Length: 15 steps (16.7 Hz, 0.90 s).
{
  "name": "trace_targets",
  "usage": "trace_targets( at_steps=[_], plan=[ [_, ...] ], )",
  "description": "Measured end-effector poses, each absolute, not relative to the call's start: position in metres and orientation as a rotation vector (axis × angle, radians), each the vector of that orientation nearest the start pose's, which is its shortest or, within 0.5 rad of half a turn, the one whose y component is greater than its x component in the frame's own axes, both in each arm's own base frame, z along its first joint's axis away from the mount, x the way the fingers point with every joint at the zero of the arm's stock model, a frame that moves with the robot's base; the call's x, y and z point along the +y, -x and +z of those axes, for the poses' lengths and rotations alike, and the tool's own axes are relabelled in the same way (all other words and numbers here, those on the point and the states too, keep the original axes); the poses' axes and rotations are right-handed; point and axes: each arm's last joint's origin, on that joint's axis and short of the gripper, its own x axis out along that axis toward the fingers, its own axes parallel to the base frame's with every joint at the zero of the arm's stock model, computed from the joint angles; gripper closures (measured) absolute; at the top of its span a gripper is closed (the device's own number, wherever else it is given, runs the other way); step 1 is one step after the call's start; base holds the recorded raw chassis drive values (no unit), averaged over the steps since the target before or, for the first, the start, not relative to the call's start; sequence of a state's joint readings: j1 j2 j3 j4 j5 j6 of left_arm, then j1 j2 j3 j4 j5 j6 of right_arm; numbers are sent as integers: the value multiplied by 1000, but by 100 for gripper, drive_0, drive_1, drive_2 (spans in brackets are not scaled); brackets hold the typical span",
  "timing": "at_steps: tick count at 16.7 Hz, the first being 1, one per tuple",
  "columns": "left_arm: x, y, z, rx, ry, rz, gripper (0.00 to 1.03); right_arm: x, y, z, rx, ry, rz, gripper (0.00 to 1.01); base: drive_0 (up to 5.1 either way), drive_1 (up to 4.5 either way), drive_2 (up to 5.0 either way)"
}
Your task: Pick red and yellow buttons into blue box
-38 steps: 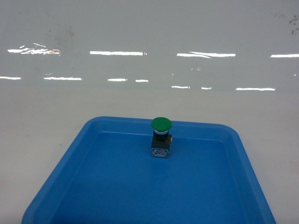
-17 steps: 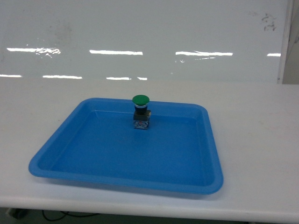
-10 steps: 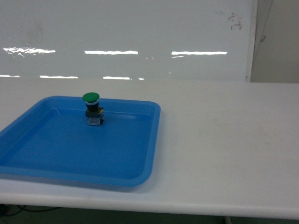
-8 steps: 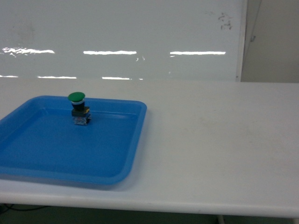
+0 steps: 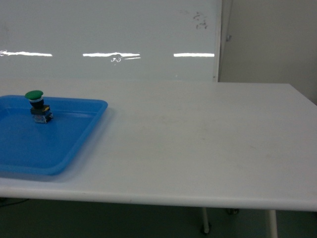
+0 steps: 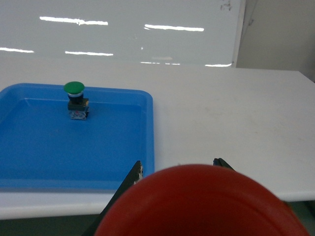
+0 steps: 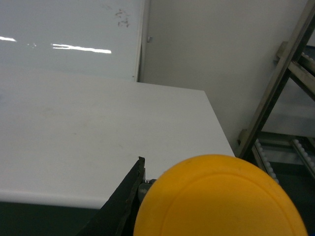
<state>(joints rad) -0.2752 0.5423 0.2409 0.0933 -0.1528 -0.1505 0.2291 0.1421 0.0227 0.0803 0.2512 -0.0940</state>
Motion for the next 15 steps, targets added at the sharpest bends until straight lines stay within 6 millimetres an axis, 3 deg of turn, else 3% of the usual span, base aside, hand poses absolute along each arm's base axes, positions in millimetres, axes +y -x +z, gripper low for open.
trace_targets(
  at_steps=[15],
  plan=[
    [-34, -136, 204, 212, 105, -106, 69, 17, -104, 168, 37, 103, -21, 66, 461, -396, -64]
  ],
)
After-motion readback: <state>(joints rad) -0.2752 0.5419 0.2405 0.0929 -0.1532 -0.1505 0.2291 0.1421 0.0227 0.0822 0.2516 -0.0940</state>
